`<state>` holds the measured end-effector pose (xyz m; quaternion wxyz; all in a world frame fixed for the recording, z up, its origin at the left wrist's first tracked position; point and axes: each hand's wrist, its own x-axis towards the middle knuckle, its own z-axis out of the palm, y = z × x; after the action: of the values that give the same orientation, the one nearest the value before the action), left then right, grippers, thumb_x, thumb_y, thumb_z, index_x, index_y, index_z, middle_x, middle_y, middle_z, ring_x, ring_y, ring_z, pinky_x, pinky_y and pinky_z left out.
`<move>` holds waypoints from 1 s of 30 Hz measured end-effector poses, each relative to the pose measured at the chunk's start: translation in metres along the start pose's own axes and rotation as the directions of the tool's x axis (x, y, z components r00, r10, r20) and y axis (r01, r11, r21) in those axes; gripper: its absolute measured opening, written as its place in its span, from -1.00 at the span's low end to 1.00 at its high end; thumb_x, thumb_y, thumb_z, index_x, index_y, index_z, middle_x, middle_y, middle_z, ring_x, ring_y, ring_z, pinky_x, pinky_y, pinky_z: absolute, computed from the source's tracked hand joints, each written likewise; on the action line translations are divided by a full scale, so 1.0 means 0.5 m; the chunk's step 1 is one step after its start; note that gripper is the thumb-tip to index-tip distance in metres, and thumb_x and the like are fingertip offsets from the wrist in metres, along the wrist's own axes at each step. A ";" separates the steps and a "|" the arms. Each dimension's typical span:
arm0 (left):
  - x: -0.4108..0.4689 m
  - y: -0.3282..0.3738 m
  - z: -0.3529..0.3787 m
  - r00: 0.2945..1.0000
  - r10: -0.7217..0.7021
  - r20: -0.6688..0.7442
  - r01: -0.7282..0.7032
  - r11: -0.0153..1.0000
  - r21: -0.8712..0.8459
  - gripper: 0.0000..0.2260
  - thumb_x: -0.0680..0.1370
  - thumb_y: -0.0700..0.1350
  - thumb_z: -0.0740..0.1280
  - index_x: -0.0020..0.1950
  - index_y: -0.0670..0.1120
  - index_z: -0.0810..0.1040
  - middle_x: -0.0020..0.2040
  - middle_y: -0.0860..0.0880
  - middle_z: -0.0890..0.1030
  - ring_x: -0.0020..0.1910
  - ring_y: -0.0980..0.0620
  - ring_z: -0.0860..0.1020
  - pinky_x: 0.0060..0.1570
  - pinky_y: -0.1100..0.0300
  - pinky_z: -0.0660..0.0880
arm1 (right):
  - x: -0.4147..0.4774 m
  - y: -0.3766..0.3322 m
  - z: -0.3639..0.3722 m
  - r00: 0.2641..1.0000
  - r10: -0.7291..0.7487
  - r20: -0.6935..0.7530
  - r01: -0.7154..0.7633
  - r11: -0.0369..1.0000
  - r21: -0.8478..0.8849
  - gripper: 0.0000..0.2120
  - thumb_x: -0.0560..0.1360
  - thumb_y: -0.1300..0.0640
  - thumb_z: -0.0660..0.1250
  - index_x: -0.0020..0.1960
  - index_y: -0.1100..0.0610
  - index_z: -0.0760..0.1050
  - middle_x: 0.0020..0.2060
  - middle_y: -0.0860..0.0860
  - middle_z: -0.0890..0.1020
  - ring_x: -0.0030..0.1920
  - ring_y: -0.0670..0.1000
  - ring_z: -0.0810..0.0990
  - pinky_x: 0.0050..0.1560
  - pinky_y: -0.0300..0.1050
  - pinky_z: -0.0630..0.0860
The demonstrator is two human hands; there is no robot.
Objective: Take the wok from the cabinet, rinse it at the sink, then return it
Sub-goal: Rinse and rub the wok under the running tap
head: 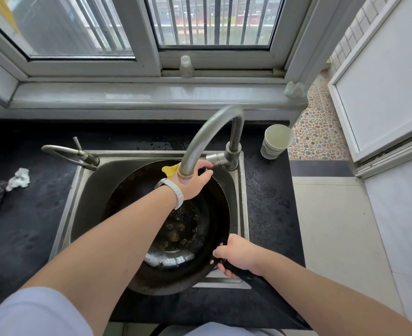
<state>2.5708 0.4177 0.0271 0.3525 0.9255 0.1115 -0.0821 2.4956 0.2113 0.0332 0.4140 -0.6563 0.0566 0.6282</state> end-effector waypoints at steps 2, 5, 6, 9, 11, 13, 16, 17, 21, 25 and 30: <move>0.000 -0.003 0.000 1.000 -0.003 0.000 0.003 1.000 -0.001 -0.72 0.58 0.14 0.26 0.24 0.15 0.59 0.08 0.05 0.65 0.00 0.03 0.62 0.08 0.01 0.59 | -0.003 -0.001 -0.002 1.000 0.009 0.000 -0.009 1.000 0.021 -0.75 0.56 0.27 0.21 -0.30 0.21 0.38 -0.50 0.06 0.51 -0.56 -0.03 0.43 -0.52 -0.25 0.39; 0.000 -0.003 0.000 1.000 -0.012 -0.004 0.012 1.000 0.004 -0.67 0.53 0.23 0.21 0.22 0.19 0.58 0.05 0.08 0.66 -0.04 0.03 0.62 0.03 -0.04 0.61 | -0.005 -0.003 -0.001 1.000 0.013 -0.007 -0.012 0.999 0.031 -0.76 0.56 0.28 0.21 -0.29 0.21 0.37 -0.48 0.09 0.50 -0.56 -0.02 0.42 -0.54 -0.27 0.39; 0.000 -0.005 0.001 1.000 -0.020 -0.004 0.020 1.000 0.004 -0.64 0.51 0.26 0.18 0.21 0.22 0.58 0.02 0.07 0.66 -0.05 0.03 0.63 0.02 -0.05 0.62 | -0.005 -0.003 -0.001 1.000 0.013 -0.006 -0.013 0.999 0.032 -0.76 0.56 0.28 0.22 -0.29 0.22 0.37 -0.48 0.09 0.50 -0.56 -0.02 0.41 -0.54 -0.27 0.39; 0.000 -0.008 0.000 1.000 -0.024 0.011 0.024 1.000 0.002 -0.65 0.49 0.29 0.16 0.19 0.28 0.55 -0.01 0.06 0.67 -0.05 0.04 0.63 0.02 -0.06 0.61 | -0.006 -0.005 0.000 1.000 0.019 -0.002 -0.019 0.999 0.034 -0.77 0.55 0.28 0.22 -0.28 0.22 0.38 -0.49 0.08 0.50 -0.55 -0.02 0.42 -0.53 -0.27 0.39; 0.002 -0.011 -0.003 0.999 -0.026 0.021 0.026 1.000 0.015 -0.67 0.49 0.31 0.14 0.18 0.33 0.52 0.00 0.06 0.66 -0.03 0.04 0.63 0.04 -0.05 0.61 | -0.007 -0.007 0.001 1.000 0.021 0.003 -0.021 0.999 0.028 -0.78 0.55 0.27 0.22 -0.27 0.22 0.39 -0.50 0.07 0.51 -0.55 -0.03 0.43 -0.52 -0.26 0.40; 0.002 -0.014 -0.006 0.999 -0.031 0.033 0.030 0.999 0.036 -0.68 0.49 0.34 0.12 0.19 0.37 0.47 0.03 0.05 0.65 -0.01 0.03 0.62 0.05 -0.06 0.61 | -0.008 -0.009 0.002 1.000 0.026 0.001 -0.026 0.999 0.026 -0.76 0.56 0.27 0.21 -0.28 0.22 0.39 -0.52 0.05 0.51 -0.56 -0.03 0.42 -0.52 -0.26 0.40; 0.007 -0.021 -0.005 0.999 -0.028 0.028 0.026 0.998 0.048 -0.73 0.50 0.35 0.12 0.18 0.44 0.40 0.05 0.08 0.64 0.01 0.05 0.61 0.07 -0.05 0.60 | -0.010 -0.014 0.002 0.999 0.032 -0.004 -0.032 0.999 0.015 -0.75 0.57 0.27 0.21 -0.29 0.22 0.39 -0.54 0.04 0.50 -0.56 -0.04 0.42 -0.51 -0.26 0.40; 0.007 -0.022 -0.005 0.999 -0.030 0.028 0.029 0.999 0.046 -0.74 0.50 0.36 0.13 0.17 0.44 0.41 0.06 0.09 0.64 0.01 0.06 0.61 0.07 -0.04 0.60 | -0.010 -0.015 0.003 0.999 0.035 -0.005 -0.035 0.999 0.016 -0.74 0.57 0.27 0.21 -0.30 0.23 0.40 -0.54 0.04 0.50 -0.56 -0.04 0.42 -0.51 -0.26 0.40; 0.004 -0.019 -0.009 0.999 -0.018 0.033 0.016 0.999 0.041 -0.72 0.51 0.35 0.14 0.20 0.41 0.43 0.04 0.07 0.65 0.00 0.04 0.61 0.06 -0.05 0.60 | -0.011 -0.018 0.004 0.999 0.033 -0.009 -0.033 0.999 0.008 -0.75 0.57 0.27 0.20 -0.29 0.23 0.40 -0.53 0.05 0.50 -0.56 -0.04 0.42 -0.52 -0.26 0.40; -0.001 -0.008 -0.019 0.995 -0.019 0.098 0.017 1.000 0.023 -0.68 0.51 0.36 0.13 0.22 0.38 0.43 0.08 0.00 0.65 -0.11 0.01 0.66 -0.08 -0.08 0.65 | -0.010 -0.016 0.005 0.999 0.031 -0.012 -0.031 0.999 -0.007 -0.78 0.57 0.27 0.20 -0.27 0.22 0.41 -0.50 0.06 0.51 -0.54 -0.03 0.43 -0.50 -0.24 0.41; -0.002 -0.012 -0.021 0.992 -0.017 0.121 0.013 0.999 0.031 -0.66 0.49 0.37 0.14 0.24 0.41 0.39 0.14 0.01 0.63 0.05 -0.02 0.61 0.09 -0.09 0.59 | -0.013 -0.016 0.007 0.999 0.033 -0.021 -0.033 0.999 -0.021 -0.80 0.57 0.27 0.20 -0.24 0.22 0.41 -0.48 0.07 0.51 -0.54 -0.03 0.43 -0.50 -0.24 0.40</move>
<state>2.5690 0.4290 0.0315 0.3441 0.9231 0.0957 -0.1426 2.4965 0.2159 0.0430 0.3959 -0.6662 0.0650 0.6287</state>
